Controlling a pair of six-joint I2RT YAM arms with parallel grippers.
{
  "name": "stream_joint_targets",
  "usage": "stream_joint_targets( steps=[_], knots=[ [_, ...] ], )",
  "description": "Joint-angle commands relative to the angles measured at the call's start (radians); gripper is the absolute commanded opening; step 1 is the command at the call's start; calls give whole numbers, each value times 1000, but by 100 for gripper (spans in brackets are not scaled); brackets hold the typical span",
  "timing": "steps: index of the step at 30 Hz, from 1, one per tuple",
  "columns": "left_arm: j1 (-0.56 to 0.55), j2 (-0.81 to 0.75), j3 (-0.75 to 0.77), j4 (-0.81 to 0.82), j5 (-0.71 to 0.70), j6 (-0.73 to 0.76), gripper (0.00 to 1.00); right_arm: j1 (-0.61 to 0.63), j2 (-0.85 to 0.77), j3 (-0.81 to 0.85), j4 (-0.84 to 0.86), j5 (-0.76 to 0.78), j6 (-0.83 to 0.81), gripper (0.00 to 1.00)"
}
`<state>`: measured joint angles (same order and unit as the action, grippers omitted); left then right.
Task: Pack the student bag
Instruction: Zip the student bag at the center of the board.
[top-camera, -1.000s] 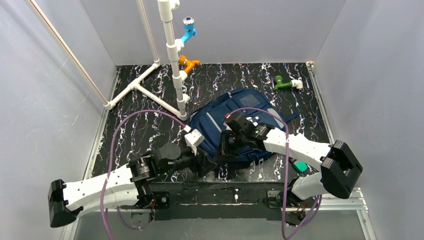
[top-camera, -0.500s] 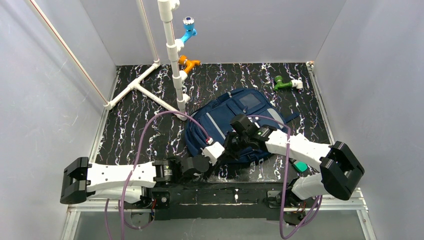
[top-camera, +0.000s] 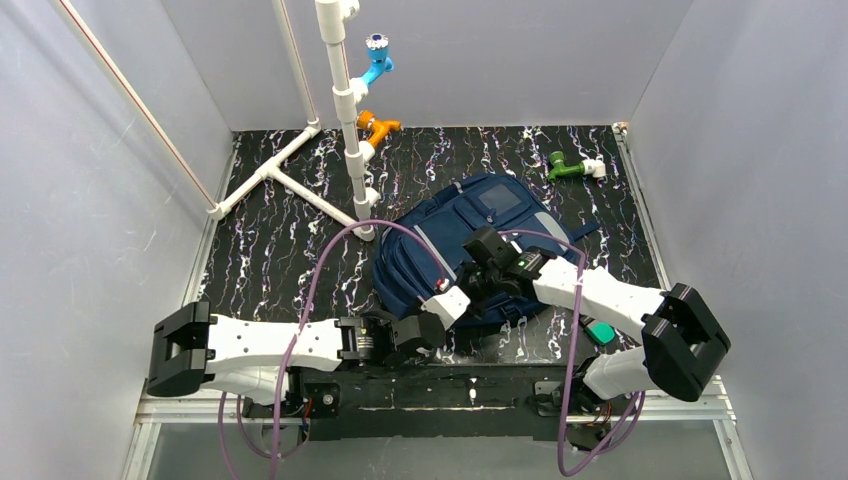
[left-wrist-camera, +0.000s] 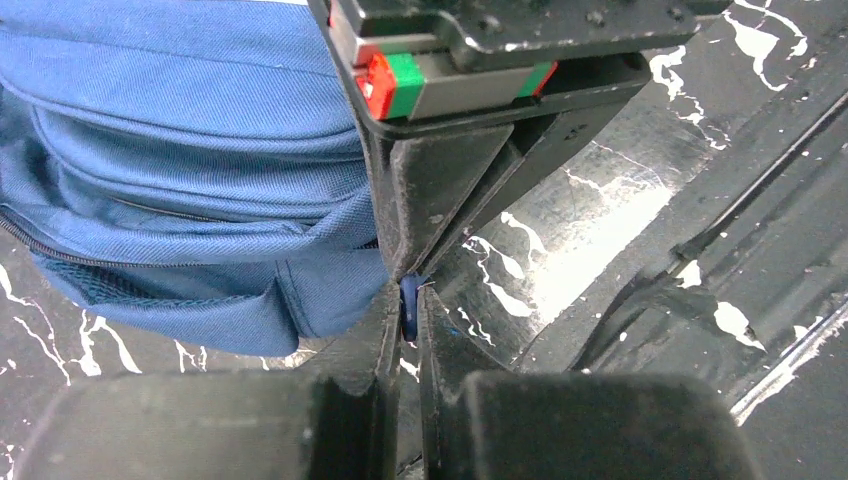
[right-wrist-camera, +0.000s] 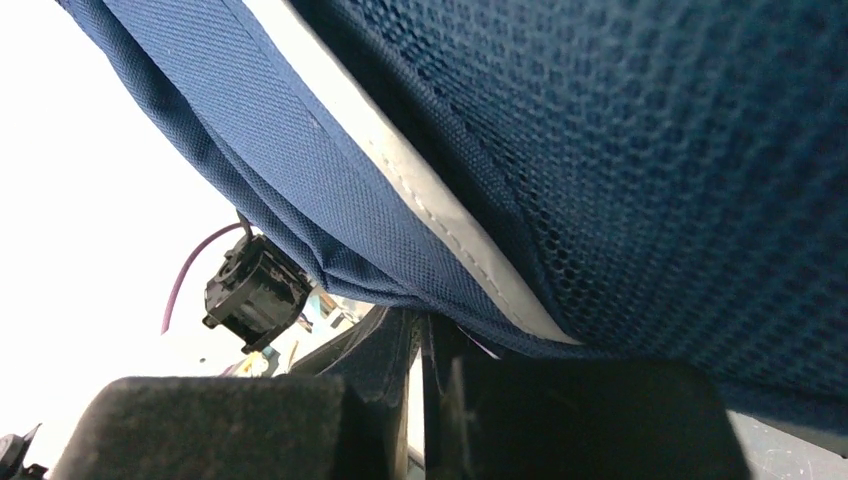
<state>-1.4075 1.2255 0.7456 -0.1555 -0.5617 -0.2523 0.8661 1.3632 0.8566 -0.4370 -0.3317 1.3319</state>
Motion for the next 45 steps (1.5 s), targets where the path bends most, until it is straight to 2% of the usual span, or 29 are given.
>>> stream_joint_targets(
  steps=[1,7,10,12,15,19,23,27,30,34,39,42,45],
  knots=[
    [-4,21,53,-34,-96,-13,0,-4,-21,41,1,18,-43,3],
    [-3,-48,7,-30,-166,-69,0,-5,-57,42,-41,70,-218,46],
    [-1,-85,-28,22,-147,-77,0,-9,-88,31,-76,92,-328,60],
    [-1,-104,-47,50,-125,-87,0,-21,-110,28,-93,79,-417,65],
    [8,-125,-70,90,-81,-101,0,-29,-141,39,-113,65,-641,66],
    [41,-159,-89,106,-18,-138,0,-27,-233,50,-145,179,-959,66],
    [110,-196,-108,117,78,-186,0,-26,-385,-41,34,211,-1221,64],
    [169,-228,-130,149,202,-221,0,-4,-506,-184,232,45,-1497,64],
    [191,-246,-139,178,250,-240,0,13,-535,-245,314,12,-1587,61],
    [199,-259,-138,167,273,-265,0,57,-472,-206,235,37,-1655,59],
    [199,-268,-142,179,281,-271,0,122,-394,-192,236,114,-1678,60],
    [199,-266,-138,181,297,-266,0,178,-343,-189,270,211,-1677,60],
    [198,-259,-139,179,301,-266,0,225,-270,-159,295,318,-1686,53]
  ],
)
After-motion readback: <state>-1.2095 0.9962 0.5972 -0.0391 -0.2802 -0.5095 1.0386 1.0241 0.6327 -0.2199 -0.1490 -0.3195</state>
